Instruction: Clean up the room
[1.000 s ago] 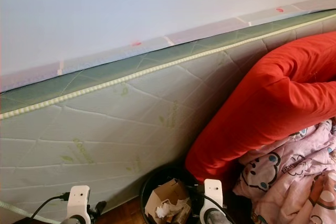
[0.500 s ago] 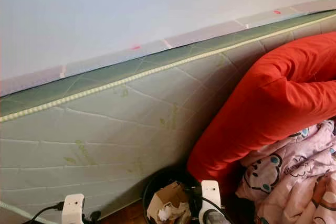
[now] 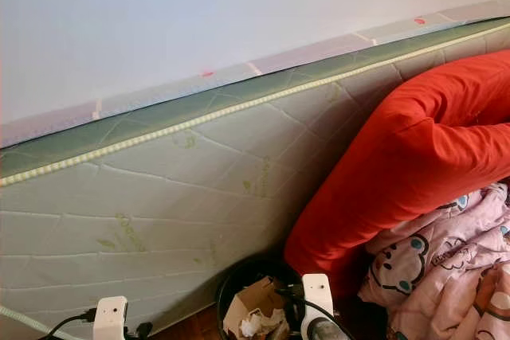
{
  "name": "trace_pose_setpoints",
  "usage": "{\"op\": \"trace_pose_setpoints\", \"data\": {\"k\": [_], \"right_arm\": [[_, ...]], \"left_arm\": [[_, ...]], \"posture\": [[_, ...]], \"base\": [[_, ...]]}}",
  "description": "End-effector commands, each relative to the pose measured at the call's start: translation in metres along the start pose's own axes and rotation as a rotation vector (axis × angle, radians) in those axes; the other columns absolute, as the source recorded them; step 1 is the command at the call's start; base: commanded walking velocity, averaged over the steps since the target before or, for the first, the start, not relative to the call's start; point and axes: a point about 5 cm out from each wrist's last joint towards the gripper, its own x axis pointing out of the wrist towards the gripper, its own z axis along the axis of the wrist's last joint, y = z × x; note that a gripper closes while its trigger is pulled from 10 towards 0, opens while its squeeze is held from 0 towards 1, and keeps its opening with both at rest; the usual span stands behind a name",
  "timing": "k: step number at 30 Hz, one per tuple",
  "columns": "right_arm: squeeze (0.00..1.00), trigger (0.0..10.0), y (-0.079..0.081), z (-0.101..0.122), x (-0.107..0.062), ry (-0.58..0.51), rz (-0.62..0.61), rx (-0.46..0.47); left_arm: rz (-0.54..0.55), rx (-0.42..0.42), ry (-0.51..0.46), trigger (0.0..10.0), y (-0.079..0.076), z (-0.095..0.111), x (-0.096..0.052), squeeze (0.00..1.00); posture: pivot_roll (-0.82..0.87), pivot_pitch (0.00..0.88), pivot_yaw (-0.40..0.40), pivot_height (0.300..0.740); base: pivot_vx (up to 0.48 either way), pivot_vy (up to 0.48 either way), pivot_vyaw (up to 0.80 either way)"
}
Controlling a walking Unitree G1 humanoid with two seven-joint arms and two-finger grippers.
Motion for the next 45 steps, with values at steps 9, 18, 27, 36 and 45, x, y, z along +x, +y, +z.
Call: {"op": "trace_pose_setpoints", "data": {"k": [9, 18, 27, 36, 45], "right_arm": [[0.00, 10.0, -0.0020, -0.0025, -0.0004, 0.019, 0.004, -0.021], [0.00, 10.0, -0.0011, -0.0011, -0.0001, 0.015, 0.007, -0.029], [0.00, 10.0, -0.0003, -0.0008, 0.0000, 0.013, 0.007, -0.030], [0.00, 10.0, -0.0002, -0.0005, 0.0000, 0.011, 0.009, -0.031], [0.00, 10.0, 0.0004, -0.0006, 0.0000, 0.013, 0.013, -0.032]], "left_arm": [[0.003, -0.003, 0.027, 10.0, -0.0011, -0.0057, -0.0010, 0.00], [-0.001, 0.004, 0.028, 10.0, -0.0013, -0.0054, -0.0008, 0.00], [-0.001, 0.012, 0.029, 10.0, 0.0000, -0.0061, -0.0012, 0.00], [-0.002, 0.016, 0.030, 10.0, 0.0002, -0.0062, -0.0012, 0.00], [-0.002, 0.014, 0.029, 10.0, 0.0018, -0.0061, -0.0014, 0.00]], "posture": [[0.03, 0.069, -0.059, 0.734], [0.02, 0.076, -0.056, 0.734], [0.03, 0.078, -0.055, 0.734], [0.03, 0.079, -0.058, 0.734], [0.03, 0.079, -0.058, 0.734]], "base": [[0.000, 0.000, 0.00], [0.000, 0.000, 0.00], [0.000, 0.000, 0.00], [0.000, 0.000, 0.00], [0.000, 0.000, 0.00]]}}
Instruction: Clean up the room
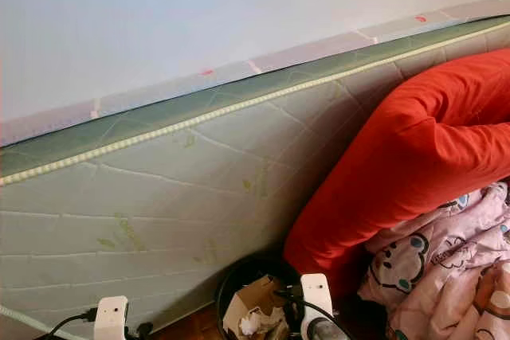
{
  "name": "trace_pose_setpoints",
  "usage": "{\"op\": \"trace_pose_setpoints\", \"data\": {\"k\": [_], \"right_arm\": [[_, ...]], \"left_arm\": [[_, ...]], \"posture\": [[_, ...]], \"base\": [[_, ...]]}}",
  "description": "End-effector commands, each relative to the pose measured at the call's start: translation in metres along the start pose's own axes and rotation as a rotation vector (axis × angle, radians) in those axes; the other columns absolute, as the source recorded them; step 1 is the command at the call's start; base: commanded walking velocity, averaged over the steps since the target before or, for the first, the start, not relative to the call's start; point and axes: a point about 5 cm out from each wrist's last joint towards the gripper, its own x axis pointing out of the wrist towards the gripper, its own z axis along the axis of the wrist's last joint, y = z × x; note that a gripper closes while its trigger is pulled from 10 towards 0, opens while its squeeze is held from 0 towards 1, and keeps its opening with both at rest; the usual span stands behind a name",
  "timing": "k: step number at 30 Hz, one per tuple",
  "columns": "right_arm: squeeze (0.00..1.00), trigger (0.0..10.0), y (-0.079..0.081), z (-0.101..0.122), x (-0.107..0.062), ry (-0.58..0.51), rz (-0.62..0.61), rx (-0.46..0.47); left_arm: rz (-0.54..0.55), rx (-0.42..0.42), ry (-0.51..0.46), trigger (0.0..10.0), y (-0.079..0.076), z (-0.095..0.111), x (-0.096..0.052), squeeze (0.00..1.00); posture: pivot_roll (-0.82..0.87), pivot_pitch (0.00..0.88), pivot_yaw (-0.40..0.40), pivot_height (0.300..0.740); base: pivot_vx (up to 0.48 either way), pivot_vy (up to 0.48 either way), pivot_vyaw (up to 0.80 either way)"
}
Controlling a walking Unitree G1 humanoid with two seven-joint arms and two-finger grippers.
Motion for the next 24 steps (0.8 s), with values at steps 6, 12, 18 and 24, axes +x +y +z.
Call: {"op": "trace_pose_setpoints", "data": {"k": [6, 12, 18, 24], "right_arm": [[0.00, 10.0, 0.0006, -0.0008, 0.0000, 0.008, 0.009, -0.013], [0.00, 10.0, 0.0003, -0.0006, 0.0000, 0.008, 0.009, -0.014], [0.00, 10.0, 0.0000, -0.0007, 0.0000, 0.010, 0.010, -0.015], [0.00, 10.0, 0.0002, -0.0006, 0.0000, 0.010, 0.014, -0.018]], "left_arm": [[-0.001, 0.008, 0.022, 10.0, 0.0020, -0.0050, -0.0013, 0.00], [-0.004, 0.007, 0.021, 10.0, 0.0007, -0.0042, -0.0009, 0.00], [-0.003, 0.002, 0.020, 10.0, 0.0008, -0.0037, -0.0007, 0.00], [-0.003, 0.002, 0.021, 10.0, 0.0000, -0.0041, -0.0007, 0.00]], "posture": [[0.03, 0.078, -0.059, 0.734], [0.03, 0.077, -0.059, 0.734], [0.04, 0.073, -0.061, 0.734], [0.04, 0.073, -0.061, 0.734]], "base": [[-0.200, 0.000, 0.00], [-0.241, 0.000, 0.00], [-0.244, 0.000, 0.00], [-0.244, 0.000, 0.00]]}}
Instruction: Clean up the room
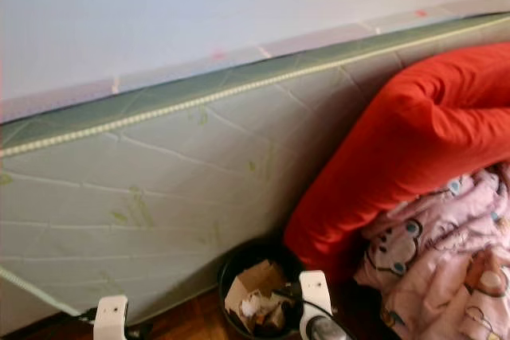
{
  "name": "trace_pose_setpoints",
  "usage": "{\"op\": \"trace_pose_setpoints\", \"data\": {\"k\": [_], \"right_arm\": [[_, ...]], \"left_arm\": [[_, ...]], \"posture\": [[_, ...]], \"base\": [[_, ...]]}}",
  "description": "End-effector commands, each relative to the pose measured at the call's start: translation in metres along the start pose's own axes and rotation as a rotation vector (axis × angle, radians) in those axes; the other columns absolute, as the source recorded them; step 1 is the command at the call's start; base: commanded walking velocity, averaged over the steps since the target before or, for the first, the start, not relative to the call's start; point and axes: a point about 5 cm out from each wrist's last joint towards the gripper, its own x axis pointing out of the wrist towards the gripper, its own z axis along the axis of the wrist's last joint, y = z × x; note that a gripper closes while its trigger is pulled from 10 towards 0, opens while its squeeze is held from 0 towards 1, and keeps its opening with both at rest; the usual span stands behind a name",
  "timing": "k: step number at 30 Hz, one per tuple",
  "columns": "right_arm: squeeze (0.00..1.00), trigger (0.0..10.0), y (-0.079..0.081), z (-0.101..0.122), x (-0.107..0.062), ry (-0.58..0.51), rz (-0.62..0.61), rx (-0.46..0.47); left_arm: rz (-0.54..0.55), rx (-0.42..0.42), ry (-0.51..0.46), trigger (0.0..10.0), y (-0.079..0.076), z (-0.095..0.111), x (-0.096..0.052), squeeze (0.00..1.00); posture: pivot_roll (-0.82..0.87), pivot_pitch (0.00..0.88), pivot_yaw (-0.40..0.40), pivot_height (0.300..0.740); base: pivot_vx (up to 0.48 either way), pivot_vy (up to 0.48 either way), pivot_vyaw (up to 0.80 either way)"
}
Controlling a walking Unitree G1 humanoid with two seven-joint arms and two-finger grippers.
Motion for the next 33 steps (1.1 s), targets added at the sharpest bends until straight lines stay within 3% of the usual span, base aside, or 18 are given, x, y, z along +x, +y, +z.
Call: {"op": "trace_pose_setpoints", "data": {"k": [1, 17, 33], "right_arm": [[0.00, 10.0, -0.0036, -0.0003, -0.0003, 0.009, -0.007, -0.011], [0.00, 10.0, -0.0030, -0.0002, -0.0002, 0.010, 0.001, -0.011], [0.00, 10.0, -0.0035, -0.0001, -0.0003, 0.012, 0.004, -0.012]], "left_arm": [[-0.003, -0.003, 0.037, 10.0, -0.0024, -0.0102, -0.0022, 0.00], [-0.004, -0.002, 0.037, 10.0, -0.0025, -0.0103, -0.0022, 0.00], [-0.020, 0.010, 0.042, 10.0, -0.0046, -0.0097, -0.0017, 0.00]], "posture": [[0.04, 0.073, -0.061, 0.734], [0.04, 0.077, -0.062, 0.734], [0.04, 0.078, -0.065, 0.734]], "base": [[-0.244, 0.000, 0.00], [-0.244, 0.000, 0.00], [0.000, 0.000, 0.00]]}}
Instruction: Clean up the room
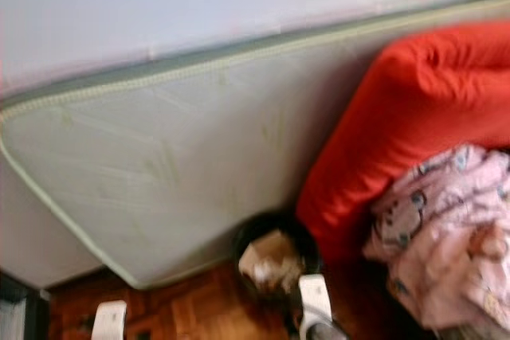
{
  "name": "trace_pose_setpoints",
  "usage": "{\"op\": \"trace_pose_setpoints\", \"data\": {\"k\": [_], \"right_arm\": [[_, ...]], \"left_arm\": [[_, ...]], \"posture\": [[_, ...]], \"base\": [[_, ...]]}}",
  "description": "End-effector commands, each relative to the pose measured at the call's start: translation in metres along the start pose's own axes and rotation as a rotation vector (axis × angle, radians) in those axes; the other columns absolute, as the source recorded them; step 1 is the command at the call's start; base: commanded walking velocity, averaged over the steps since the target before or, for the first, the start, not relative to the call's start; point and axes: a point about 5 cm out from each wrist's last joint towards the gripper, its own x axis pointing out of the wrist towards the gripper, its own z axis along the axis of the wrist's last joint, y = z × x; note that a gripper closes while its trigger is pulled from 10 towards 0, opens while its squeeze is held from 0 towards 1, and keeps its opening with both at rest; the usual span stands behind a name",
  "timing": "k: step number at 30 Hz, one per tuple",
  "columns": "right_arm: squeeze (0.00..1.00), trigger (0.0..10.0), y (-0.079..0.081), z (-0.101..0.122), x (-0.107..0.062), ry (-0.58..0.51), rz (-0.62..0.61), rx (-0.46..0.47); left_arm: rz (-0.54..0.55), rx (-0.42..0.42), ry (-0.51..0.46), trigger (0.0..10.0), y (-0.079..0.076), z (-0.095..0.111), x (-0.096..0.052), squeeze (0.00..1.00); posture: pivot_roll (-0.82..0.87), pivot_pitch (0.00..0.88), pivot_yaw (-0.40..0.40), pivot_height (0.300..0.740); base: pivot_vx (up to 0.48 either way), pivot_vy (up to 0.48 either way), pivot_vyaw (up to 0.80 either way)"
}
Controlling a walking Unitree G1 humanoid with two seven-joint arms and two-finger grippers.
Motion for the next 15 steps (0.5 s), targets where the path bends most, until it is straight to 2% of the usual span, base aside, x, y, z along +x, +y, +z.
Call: {"op": "trace_pose_setpoints", "data": {"k": [1, 11, 15], "right_arm": [[0.00, 10.0, -0.0006, -0.0019, -0.0003, 0.006, -0.002, -0.005], [0.00, 10.0, -0.0014, -0.0021, -0.0005, 0.005, -0.005, -0.001], [0.00, 10.0, -0.0005, -0.0023, -0.0003, 0.006, -0.007, 0.006]], "left_arm": [[-0.015, 0.031, 0.002, 10.0, 0.0004, 0.0026, 0.0008, 0.00], [-0.050, 0.091, -0.004, 10.0, -0.0006, 0.0093, 0.0025, 0.00], [-0.036, 0.065, -0.002, 10.0, -0.0004, 0.0093, 0.0027, 0.00]], "posture": [[0.03, 0.080, -0.067, 0.734], [0.02, 0.079, -0.054, 0.734], [0.02, 0.075, -0.051, 0.734]], "base": [[0.000, 0.000, 0.00], [0.000, 0.000, 0.00], [0.000, 0.000, 0.00]]}}
